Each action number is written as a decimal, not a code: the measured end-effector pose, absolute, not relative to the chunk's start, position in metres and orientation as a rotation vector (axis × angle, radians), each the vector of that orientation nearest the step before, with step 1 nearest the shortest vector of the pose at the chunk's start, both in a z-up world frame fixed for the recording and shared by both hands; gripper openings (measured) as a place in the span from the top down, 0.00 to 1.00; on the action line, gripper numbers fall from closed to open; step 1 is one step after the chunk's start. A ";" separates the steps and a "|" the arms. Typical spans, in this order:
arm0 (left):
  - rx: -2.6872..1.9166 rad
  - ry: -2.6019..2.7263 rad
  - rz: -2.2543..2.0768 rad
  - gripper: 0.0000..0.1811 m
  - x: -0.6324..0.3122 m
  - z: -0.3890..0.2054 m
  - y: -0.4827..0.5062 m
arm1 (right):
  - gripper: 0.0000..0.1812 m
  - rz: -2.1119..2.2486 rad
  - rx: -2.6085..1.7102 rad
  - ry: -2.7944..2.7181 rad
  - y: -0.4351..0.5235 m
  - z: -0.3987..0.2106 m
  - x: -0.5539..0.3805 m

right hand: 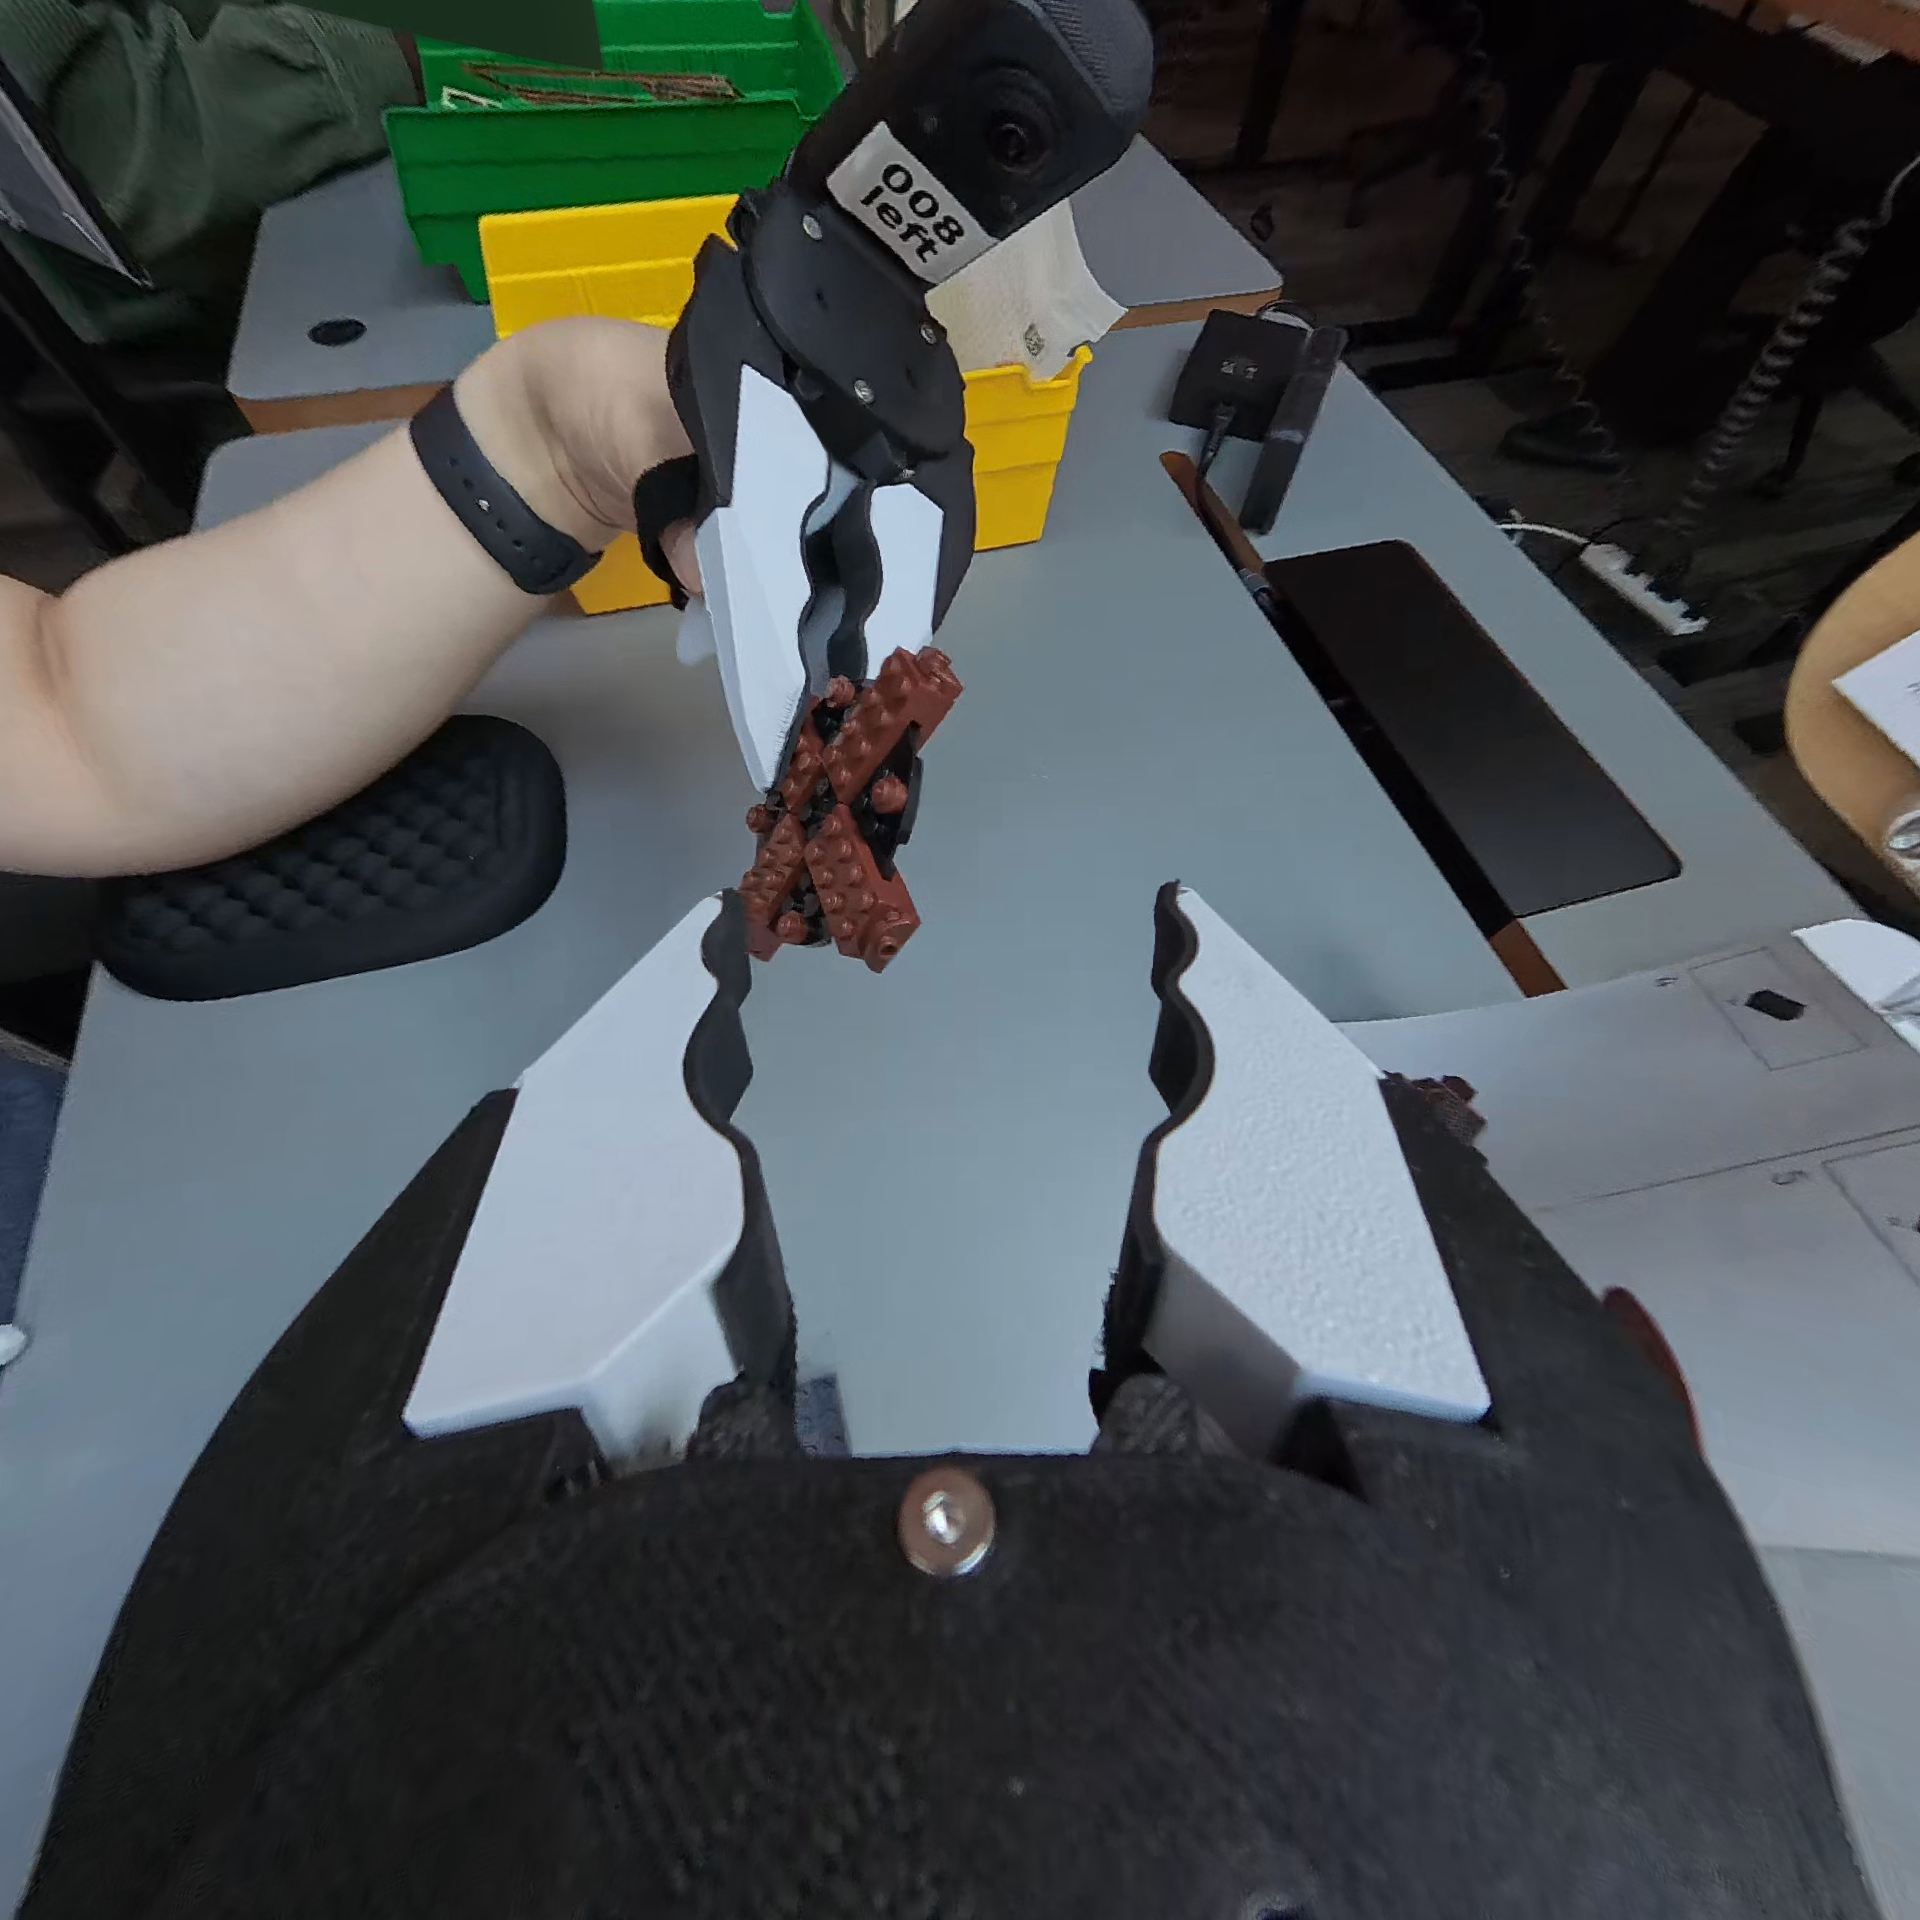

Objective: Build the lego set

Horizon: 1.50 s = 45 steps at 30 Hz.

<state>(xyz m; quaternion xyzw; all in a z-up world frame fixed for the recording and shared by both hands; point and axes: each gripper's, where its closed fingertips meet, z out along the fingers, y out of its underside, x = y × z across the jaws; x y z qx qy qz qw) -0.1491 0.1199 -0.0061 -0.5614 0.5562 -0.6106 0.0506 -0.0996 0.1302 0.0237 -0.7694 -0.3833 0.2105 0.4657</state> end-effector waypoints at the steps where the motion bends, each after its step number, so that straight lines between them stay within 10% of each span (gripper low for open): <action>1: -1.711 1.691 -1.866 0.95 -0.149 -0.007 0.120 | 0.57 0.591 -1.881 -0.941 0.128 0.022 -0.105; 20: -1.711 1.778 -1.827 0.95 -0.140 -0.019 0.108 | 0.65 0.813 -1.944 -0.934 0.122 -0.013 -0.123; 28: -1.731 1.766 -1.803 0.95 -0.140 -0.023 0.110 | 0.93 1.148 -1.977 -0.874 0.111 -0.023 -0.133; 45: -1.755 1.419 -2.014 0.75 -0.127 -0.064 0.116 | 0.94 1.310 -1.929 -0.505 0.142 -0.031 -0.108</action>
